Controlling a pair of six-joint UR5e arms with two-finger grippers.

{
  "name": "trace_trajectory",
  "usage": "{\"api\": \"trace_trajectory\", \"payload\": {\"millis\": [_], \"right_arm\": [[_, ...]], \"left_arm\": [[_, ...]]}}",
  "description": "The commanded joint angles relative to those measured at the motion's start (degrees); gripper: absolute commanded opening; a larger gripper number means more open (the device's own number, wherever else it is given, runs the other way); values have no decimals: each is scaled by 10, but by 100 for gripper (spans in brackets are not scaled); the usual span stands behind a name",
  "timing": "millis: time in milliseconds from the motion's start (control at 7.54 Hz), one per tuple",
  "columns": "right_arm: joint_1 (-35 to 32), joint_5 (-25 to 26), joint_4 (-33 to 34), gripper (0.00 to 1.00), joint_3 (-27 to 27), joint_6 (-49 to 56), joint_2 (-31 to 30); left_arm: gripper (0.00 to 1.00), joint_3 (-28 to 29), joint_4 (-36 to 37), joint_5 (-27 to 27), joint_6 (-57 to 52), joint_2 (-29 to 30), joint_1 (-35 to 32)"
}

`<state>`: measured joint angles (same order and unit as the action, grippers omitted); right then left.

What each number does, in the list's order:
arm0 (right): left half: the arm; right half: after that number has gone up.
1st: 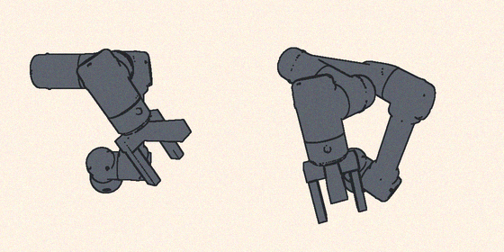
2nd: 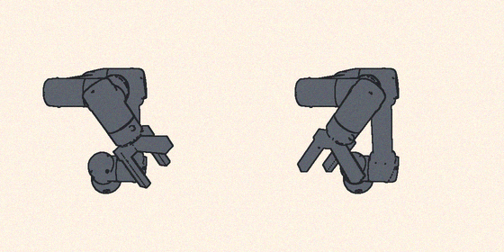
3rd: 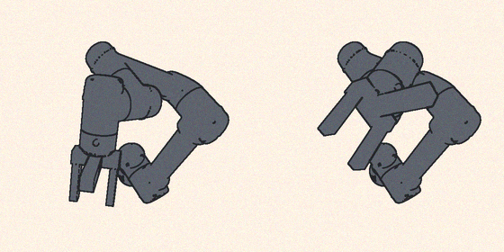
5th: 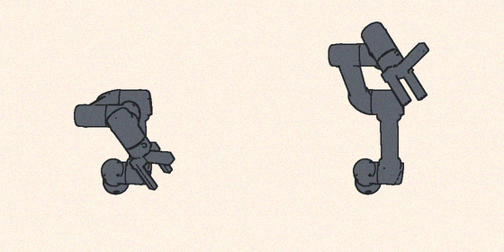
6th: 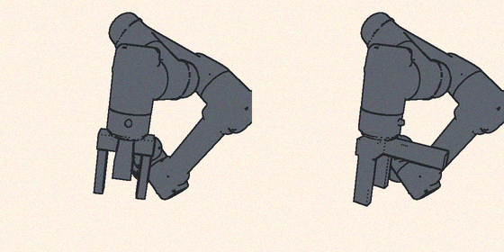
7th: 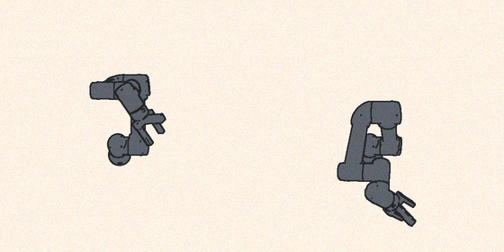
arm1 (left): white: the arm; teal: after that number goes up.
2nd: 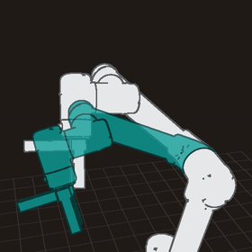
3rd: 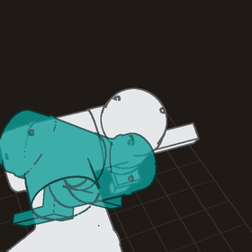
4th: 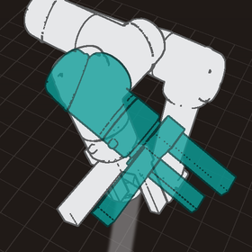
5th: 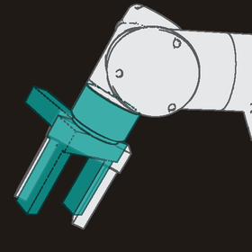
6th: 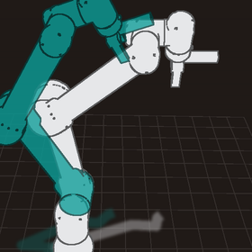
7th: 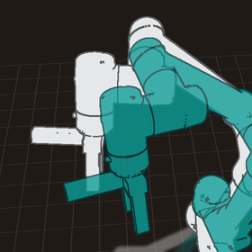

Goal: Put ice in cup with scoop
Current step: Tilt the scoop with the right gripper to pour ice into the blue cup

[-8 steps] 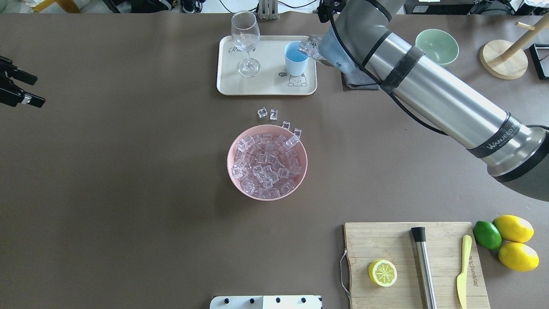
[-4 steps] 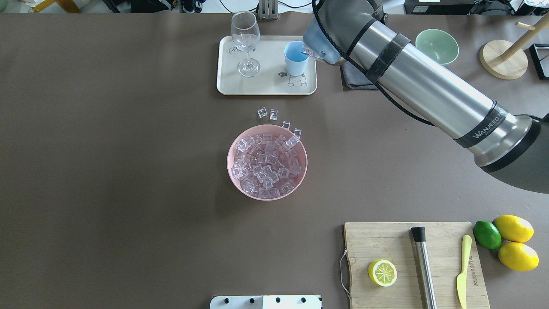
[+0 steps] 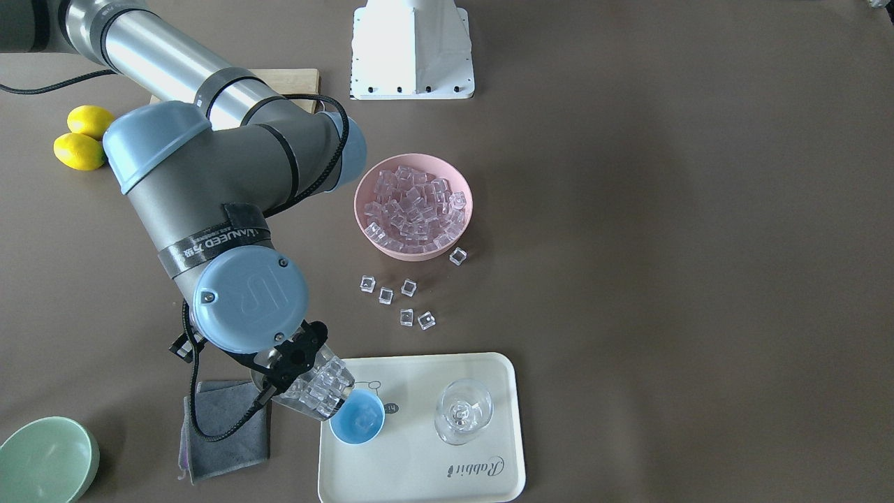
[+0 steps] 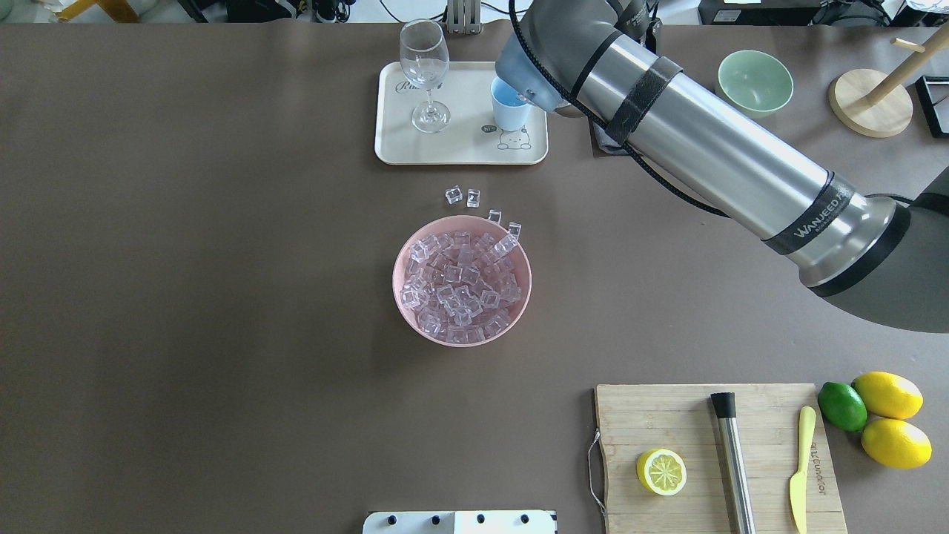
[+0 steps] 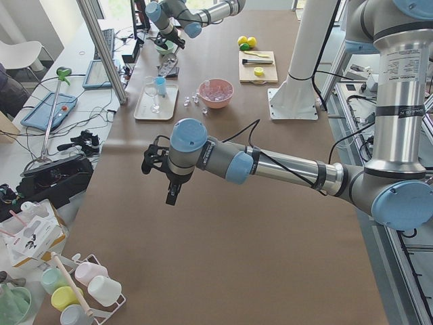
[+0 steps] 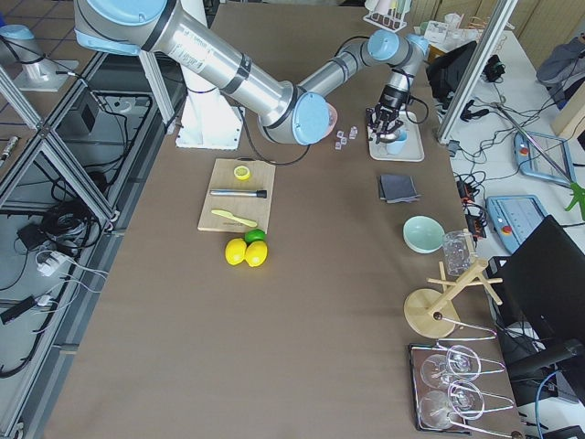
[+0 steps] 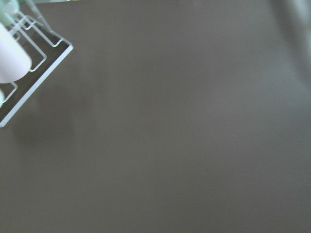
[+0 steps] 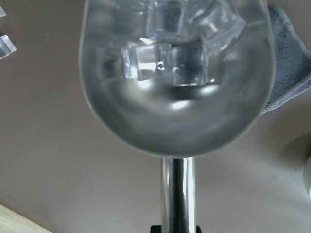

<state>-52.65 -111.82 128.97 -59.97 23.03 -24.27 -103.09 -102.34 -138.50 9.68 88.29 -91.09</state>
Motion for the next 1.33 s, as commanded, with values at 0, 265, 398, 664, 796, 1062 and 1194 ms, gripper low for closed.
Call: {"api": "trace_trajectory", "payload": {"millis": [0, 265, 398, 664, 796, 1062, 1194], "right_arm": [[2, 19, 22, 0, 2, 11, 10], [2, 32, 30, 0, 2, 28, 8], [2, 34, 30, 0, 3, 30, 7], [2, 36, 30, 0, 3, 30, 7], [2, 36, 30, 0, 1, 30, 7], [1, 30, 32, 0, -87, 29, -40], [-15, 20, 37, 0, -155, 29, -85]], "left_arm": [[99, 71, 35, 75, -6, -8, -1], [99, 105, 35, 121, -6, -10, 2], [99, 105, 35, 159, -6, -7, 6], [99, 95, 35, 162, -5, -5, 6], [99, 94, 35, 163, -5, -5, 7], [99, 89, 35, 160, -5, -5, 8], [99, 86, 35, 159, -5, -6, 15]]}}
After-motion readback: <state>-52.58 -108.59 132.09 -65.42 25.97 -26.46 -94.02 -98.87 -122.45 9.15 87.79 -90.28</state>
